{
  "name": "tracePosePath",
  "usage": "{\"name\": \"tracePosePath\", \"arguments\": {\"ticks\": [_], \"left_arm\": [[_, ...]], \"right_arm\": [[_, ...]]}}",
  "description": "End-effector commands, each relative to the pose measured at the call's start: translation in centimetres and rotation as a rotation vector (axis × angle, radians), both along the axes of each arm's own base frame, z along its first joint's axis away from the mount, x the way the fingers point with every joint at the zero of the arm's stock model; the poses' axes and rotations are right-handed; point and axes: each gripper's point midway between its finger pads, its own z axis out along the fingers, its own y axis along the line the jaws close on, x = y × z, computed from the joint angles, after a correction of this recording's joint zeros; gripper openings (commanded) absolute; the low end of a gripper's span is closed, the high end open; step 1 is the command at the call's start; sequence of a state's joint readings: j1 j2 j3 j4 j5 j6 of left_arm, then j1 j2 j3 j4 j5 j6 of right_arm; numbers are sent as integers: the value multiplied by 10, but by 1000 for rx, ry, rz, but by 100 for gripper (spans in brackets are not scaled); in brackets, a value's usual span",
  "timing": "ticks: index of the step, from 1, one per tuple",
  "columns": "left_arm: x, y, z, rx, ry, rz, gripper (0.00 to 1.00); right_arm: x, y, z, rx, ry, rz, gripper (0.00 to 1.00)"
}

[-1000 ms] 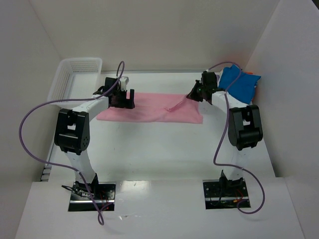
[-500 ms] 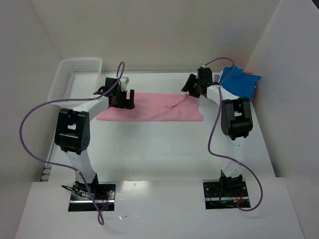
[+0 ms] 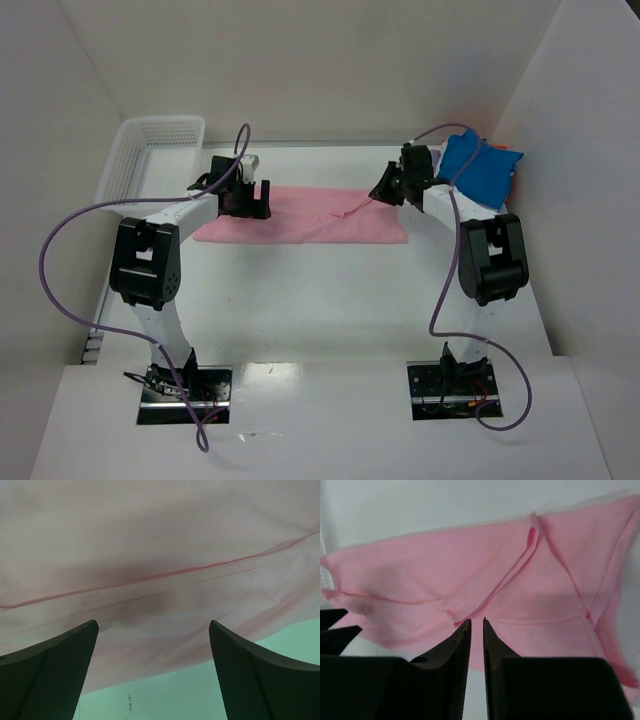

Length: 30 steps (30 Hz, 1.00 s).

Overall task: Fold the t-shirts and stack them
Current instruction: Fold the other side of the tshirt into a rectangle

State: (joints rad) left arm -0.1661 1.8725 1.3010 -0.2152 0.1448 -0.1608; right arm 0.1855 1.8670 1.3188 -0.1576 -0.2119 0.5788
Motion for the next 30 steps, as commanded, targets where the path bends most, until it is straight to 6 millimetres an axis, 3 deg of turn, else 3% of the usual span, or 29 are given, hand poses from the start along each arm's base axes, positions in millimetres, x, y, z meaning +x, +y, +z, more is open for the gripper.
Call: {"name": "tracePosePath", "arguments": {"ticks": [1, 7, 12, 20, 24, 30], "left_arm": [[-1, -6, -7, -17, 8, -22, 99], [-3, -11, -12, -19, 27, -35, 99], [-3, -10, -21, -9, 44, -29, 99], [-3, -6, -33, 9, 72, -13, 99], [-4, -5, -40, 16, 92, -3, 99], [-3, -5, -45, 18, 103, -3, 99]], "right_arm": [[-21, 32, -12, 13, 9, 80, 16], [-34, 58, -47, -31, 85, 145, 13], [-34, 60, -63, -54, 110, 140, 13], [-13, 65, -79, -73, 125, 138, 13], [3, 68, -80, -83, 114, 138, 15], [25, 73, -67, -89, 76, 136, 17]]}}
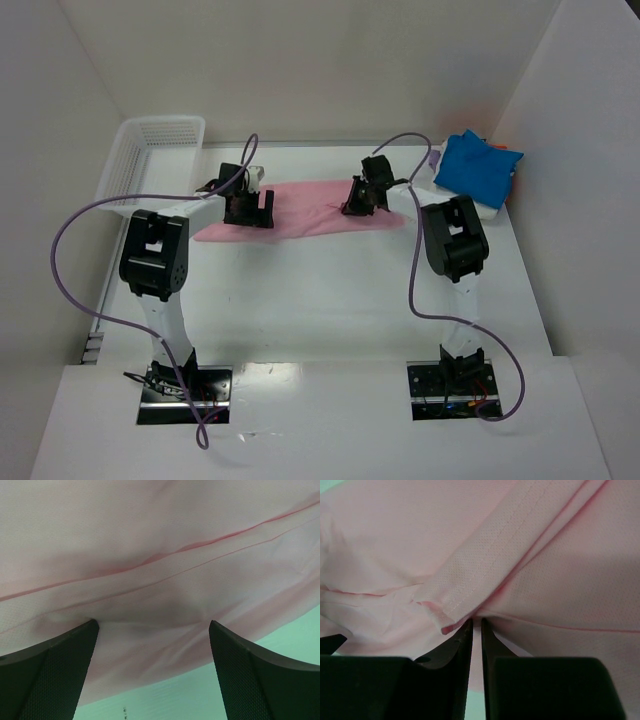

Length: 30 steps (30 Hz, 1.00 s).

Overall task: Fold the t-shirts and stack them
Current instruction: Fold the other side of the tshirt into a rectangle

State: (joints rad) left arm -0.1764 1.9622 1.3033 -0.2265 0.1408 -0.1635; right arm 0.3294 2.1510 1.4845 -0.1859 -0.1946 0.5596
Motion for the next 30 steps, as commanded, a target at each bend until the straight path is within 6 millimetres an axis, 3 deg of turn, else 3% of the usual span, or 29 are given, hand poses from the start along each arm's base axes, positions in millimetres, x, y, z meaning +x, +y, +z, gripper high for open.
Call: {"name": "tracePosePath", "arguments": {"ticks": [1, 4, 14, 21, 28, 30], "left_arm": [[4, -2, -6, 2, 14, 3, 99], [6, -2, -6, 2, 13, 3, 99], [4, -2, -7, -2, 24, 10, 99], [6, -3, -8, -2, 24, 10, 99], [9, -1, 3, 10, -8, 2, 99], [12, 4, 13, 34, -36, 9, 99]], "right_arm": [[24, 0, 14, -32, -57, 1, 17], [36, 1, 23, -42, -88, -4, 18], [49, 3, 14, -56, -84, -6, 20], [79, 10, 15, -65, -111, -18, 20], [104, 12, 49, -68, -198, -30, 23], [106, 11, 70, -70, -237, -31, 25]]}}
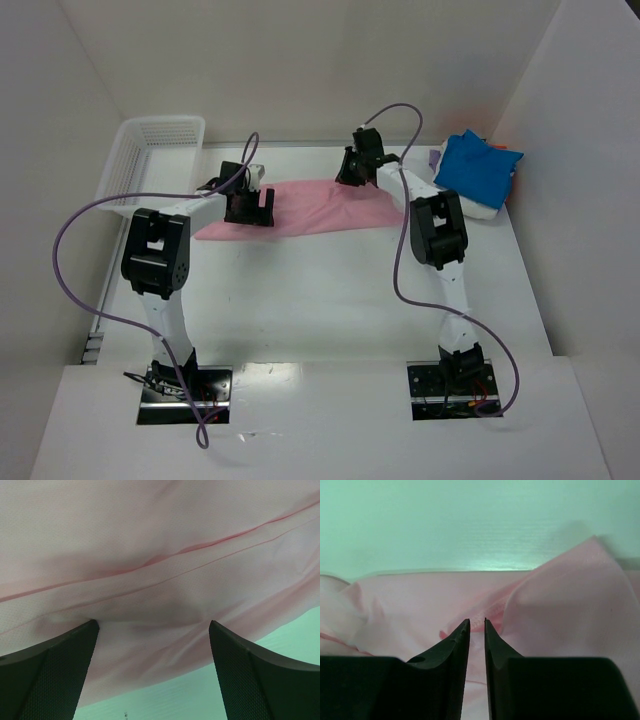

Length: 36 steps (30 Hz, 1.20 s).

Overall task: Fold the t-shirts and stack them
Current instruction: Fold the other side of the tshirt into a rectangle, then rotate the tshirt 90 degrees

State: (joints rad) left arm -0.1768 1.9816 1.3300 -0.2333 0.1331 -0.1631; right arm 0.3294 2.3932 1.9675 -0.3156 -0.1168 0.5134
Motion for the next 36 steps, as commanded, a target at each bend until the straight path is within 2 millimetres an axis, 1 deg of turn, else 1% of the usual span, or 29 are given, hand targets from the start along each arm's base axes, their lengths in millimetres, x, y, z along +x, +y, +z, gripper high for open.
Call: {"name": "tracePosePath", "arguments": {"ticks": [1, 3, 4, 5, 7, 8, 9, 10, 11, 12, 13, 14, 15, 17, 18, 20, 21, 22, 23, 25, 26, 27, 29, 32, 34, 36], "left_arm": [[7, 5, 17, 34, -46, 9, 99], [10, 6, 33, 43, -86, -5, 99], [11, 8, 40, 55, -107, -15, 99], [13, 11, 52, 74, -140, -23, 99], [20, 16, 81, 127, -236, -68, 99], [24, 18, 101, 154, -302, -104, 99], [25, 19, 110, 163, -328, -114, 99], [30, 21, 121, 213, -382, -167, 99], [34, 24, 127, 237, -412, -175, 99], [40, 30, 133, 280, -446, -160, 99], [44, 32, 139, 300, -465, -174, 99], [47, 33, 135, 342, -456, -220, 99], [54, 38, 128, 401, -440, -262, 99], [54, 51, 102, 493, -361, -282, 99], [55, 56, 95, 521, -339, -285, 99], [54, 63, 77, 594, -287, -303, 99], [54, 67, 73, 619, -275, -317, 99], [52, 70, 67, 650, -257, -342, 99], [49, 73, 57, 670, -236, -360, 99], [48, 75, 46, 685, -214, -384, 99], [47, 75, 41, 690, -204, -395, 99], [47, 75, 38, 689, -199, -400, 99], [43, 73, 19, 678, -155, -437, 99], [42, 66, 8, 668, -133, -471, 99], [37, 66, -4, 660, -98, -490, 99], [34, 64, -10, 653, -82, -511, 99]], "right_arm": [[16, -5, 48, -22, -115, -9, 25], [15, -5, 75, -8, -178, -6, 29], [14, -9, 86, -3, -194, -11, 31], [12, -14, 101, 4, -217, -18, 34], [5, -22, 135, 22, -272, -29, 41], [-1, -25, 149, 28, -293, -31, 45], [-3, -31, 147, 25, -285, -40, 48], [-11, -33, 172, 39, -326, -40, 51], [-19, -35, 170, 39, -315, -34, 54], [-30, -38, 196, 54, -359, -34, 57], [-36, -44, 203, 55, -366, -43, 59], [-48, -49, 213, 60, -383, -44, 63], [-59, -51, 209, 62, -367, -48, 67], [-76, -63, 216, 64, -372, -62, 76], [-82, -67, 218, 66, -371, -68, 81], [-99, -78, 223, 78, -367, -91, 97], [-105, -82, 223, 76, -366, -95, 100], [-110, -89, 225, 76, -368, -107, 100], [-117, -94, 222, 78, -361, -118, 100], [-129, -101, 232, 86, -377, -137, 100], [-134, -106, 232, 84, -377, -146, 100], [-139, -109, 236, 80, -384, -155, 100], [-142, -115, 234, 75, -375, -166, 100], [-144, -118, 235, 70, -372, -171, 100], [-145, -118, 233, 64, -367, -166, 100], [-145, -117, 233, 68, -366, -160, 100]]}}
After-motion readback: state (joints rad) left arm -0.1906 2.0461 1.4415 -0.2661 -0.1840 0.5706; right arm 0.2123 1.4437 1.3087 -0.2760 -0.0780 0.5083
